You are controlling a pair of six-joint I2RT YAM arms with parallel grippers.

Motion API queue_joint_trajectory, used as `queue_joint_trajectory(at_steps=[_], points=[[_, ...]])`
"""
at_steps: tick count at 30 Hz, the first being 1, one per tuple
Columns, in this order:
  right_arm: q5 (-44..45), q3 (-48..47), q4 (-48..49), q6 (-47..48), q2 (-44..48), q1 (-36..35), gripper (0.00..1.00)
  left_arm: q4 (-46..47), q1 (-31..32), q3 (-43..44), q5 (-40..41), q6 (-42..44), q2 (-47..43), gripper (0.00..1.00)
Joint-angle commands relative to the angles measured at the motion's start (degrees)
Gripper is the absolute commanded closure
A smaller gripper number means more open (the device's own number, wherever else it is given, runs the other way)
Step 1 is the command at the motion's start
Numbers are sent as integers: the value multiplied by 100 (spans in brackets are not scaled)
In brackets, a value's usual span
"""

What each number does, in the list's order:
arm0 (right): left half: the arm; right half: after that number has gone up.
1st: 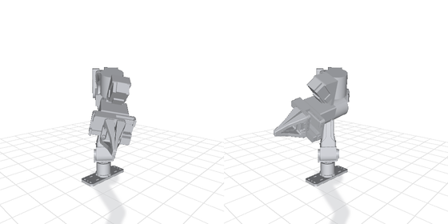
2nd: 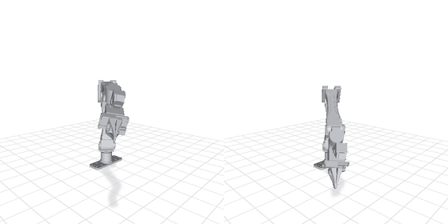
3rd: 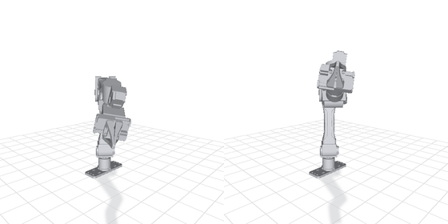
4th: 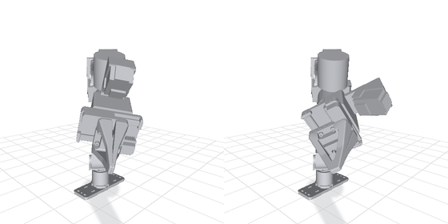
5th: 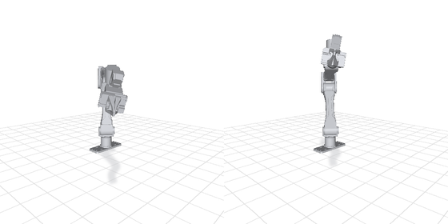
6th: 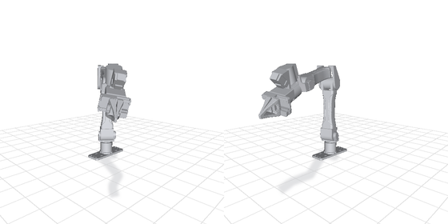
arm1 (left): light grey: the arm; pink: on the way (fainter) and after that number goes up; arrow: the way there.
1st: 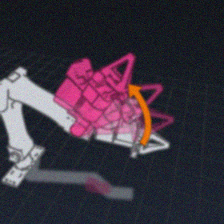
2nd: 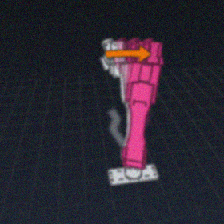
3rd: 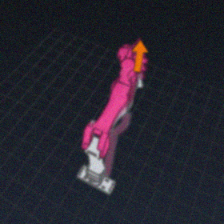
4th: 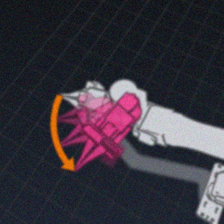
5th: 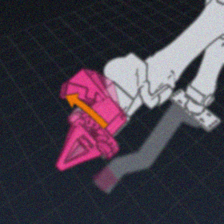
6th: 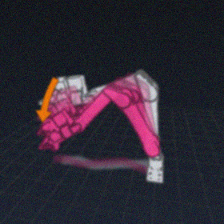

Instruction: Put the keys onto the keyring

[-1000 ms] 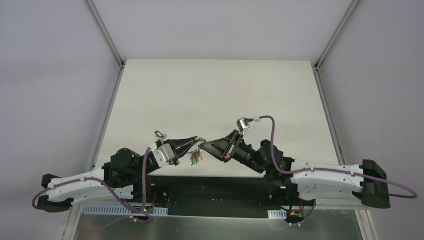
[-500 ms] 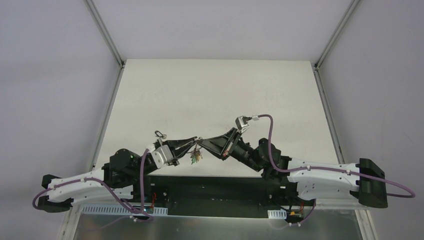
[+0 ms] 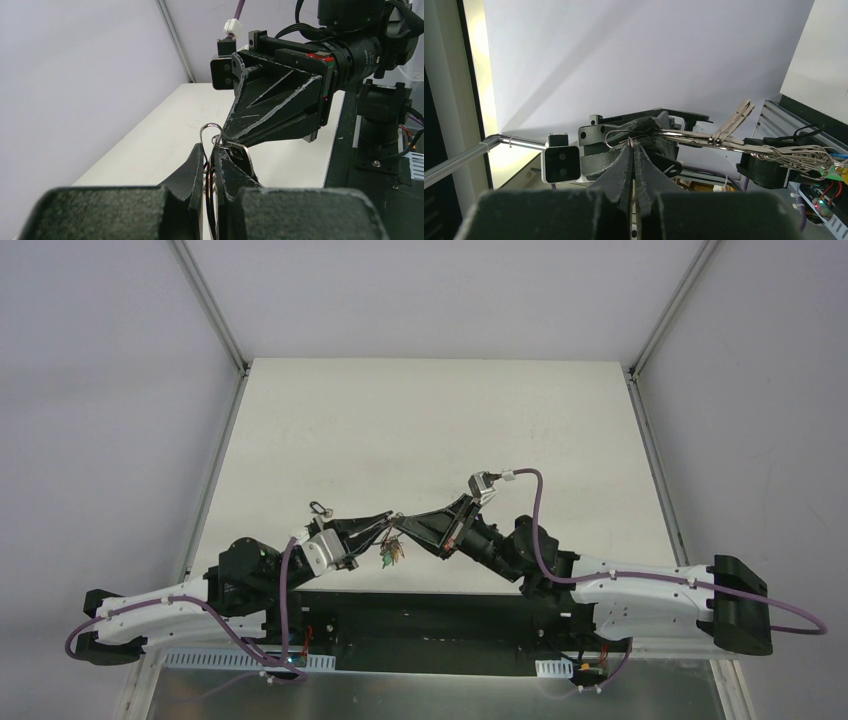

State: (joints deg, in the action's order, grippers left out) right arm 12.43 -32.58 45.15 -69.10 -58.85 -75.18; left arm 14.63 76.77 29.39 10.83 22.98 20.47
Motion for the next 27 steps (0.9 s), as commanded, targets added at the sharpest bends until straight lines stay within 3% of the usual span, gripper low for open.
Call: queue_joint_trajectory(at_steps=[1, 15, 27], points=[[-93, -321, 371, -114, -151, 46, 100, 471, -9, 23, -286, -1, 21, 100], [-232, -410, 486, 16, -230, 82, 100, 440, -13, 57, -321, -65, 151, 100], [-254, -578, 230, 676, 186, 80, 100, 329, -13, -16, -330, -281, 184, 100]])
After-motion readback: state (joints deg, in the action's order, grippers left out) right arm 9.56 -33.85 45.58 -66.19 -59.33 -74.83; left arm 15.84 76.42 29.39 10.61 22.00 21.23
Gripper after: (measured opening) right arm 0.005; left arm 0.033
